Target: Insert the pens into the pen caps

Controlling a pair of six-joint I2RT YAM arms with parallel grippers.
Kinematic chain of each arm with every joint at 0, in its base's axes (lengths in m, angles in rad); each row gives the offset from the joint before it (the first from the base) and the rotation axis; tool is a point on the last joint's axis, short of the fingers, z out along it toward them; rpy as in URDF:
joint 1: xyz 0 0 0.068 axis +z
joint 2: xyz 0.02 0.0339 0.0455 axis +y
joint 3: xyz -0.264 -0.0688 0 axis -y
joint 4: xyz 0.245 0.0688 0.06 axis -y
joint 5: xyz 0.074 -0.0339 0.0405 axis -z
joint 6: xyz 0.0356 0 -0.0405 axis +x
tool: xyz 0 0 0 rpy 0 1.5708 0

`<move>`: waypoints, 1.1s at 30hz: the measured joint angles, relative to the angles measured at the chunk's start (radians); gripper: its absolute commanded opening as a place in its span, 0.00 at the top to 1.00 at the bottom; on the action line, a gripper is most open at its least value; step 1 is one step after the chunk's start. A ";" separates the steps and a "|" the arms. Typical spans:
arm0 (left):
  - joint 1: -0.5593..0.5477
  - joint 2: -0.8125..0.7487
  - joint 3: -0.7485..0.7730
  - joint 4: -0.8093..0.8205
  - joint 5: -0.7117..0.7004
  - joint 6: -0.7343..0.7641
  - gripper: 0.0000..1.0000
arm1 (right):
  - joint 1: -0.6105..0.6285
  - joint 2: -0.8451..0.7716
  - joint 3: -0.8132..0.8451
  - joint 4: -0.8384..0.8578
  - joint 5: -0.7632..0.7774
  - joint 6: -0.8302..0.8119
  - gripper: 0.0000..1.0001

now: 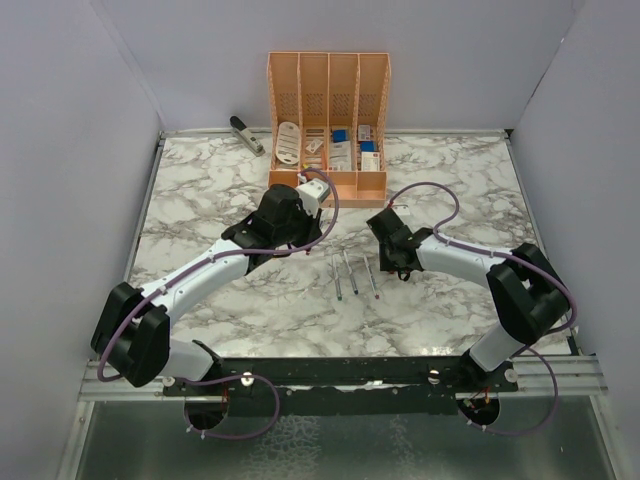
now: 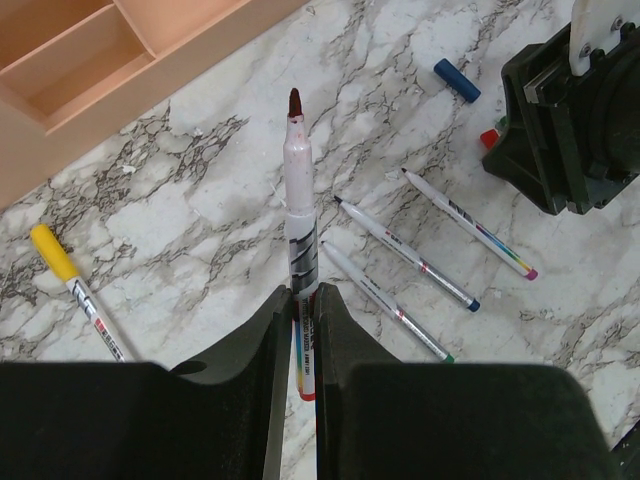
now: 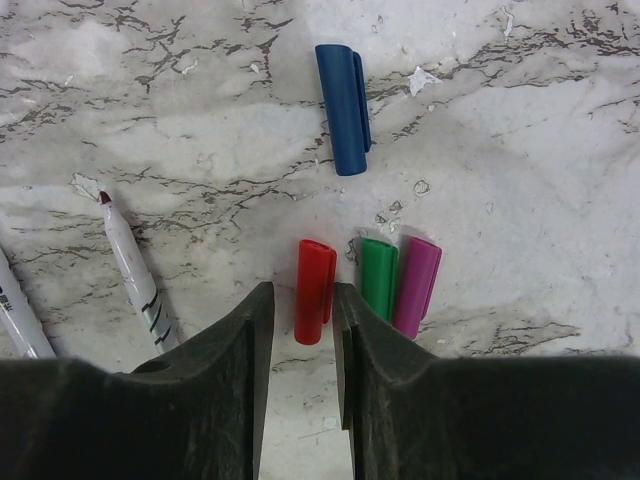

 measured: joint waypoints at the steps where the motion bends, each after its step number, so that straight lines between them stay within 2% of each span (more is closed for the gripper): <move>1: 0.000 0.002 0.000 0.000 0.003 0.000 1.00 | 0.000 0.000 0.000 0.000 0.001 0.000 0.70; 25: 0.001 0.008 0.000 0.002 0.011 0.000 1.00 | 0.000 0.021 0.000 0.018 0.008 0.045 0.70; 28: 0.001 0.008 0.000 0.002 0.011 0.000 1.00 | 0.000 0.022 0.000 0.022 0.008 0.048 0.76; 33: 0.001 0.008 0.000 0.002 0.011 0.000 1.00 | 0.000 0.027 0.003 0.029 0.008 0.048 0.94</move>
